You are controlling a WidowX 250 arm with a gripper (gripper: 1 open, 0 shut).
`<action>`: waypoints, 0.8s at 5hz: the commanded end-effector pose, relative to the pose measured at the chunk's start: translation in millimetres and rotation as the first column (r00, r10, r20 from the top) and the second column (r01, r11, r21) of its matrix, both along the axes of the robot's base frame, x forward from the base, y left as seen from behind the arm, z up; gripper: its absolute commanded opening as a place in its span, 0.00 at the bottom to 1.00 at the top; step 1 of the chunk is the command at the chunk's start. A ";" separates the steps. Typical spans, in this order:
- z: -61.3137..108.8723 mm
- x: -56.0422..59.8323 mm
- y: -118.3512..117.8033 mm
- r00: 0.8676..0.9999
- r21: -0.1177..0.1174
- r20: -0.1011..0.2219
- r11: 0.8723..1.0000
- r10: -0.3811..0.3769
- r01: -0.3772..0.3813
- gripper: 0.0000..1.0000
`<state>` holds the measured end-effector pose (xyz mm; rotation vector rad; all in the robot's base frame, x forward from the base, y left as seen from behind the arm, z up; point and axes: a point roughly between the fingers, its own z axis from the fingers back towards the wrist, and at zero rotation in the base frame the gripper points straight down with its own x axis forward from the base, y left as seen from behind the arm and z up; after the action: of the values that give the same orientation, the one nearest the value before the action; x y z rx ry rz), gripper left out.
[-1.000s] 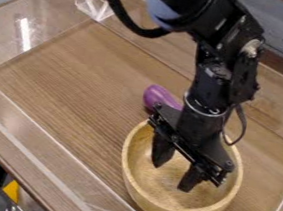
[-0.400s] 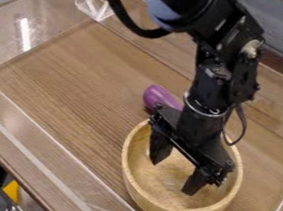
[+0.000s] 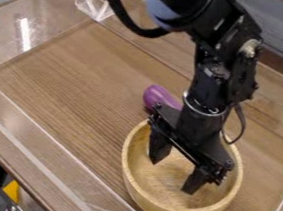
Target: Put the purple eggplant in the brown bowl
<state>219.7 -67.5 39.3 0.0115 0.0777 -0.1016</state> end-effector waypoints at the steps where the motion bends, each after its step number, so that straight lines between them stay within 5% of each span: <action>1: 8.3 11.8 0.9 0.999 -0.009 0.047 1.000 0.011 -0.011 1.00; 4: 12.6 17.1 5.8 0.997 -0.010 0.070 0.999 0.039 -0.038 1.00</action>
<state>226.2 -60.9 40.9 0.0146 0.0580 -0.0746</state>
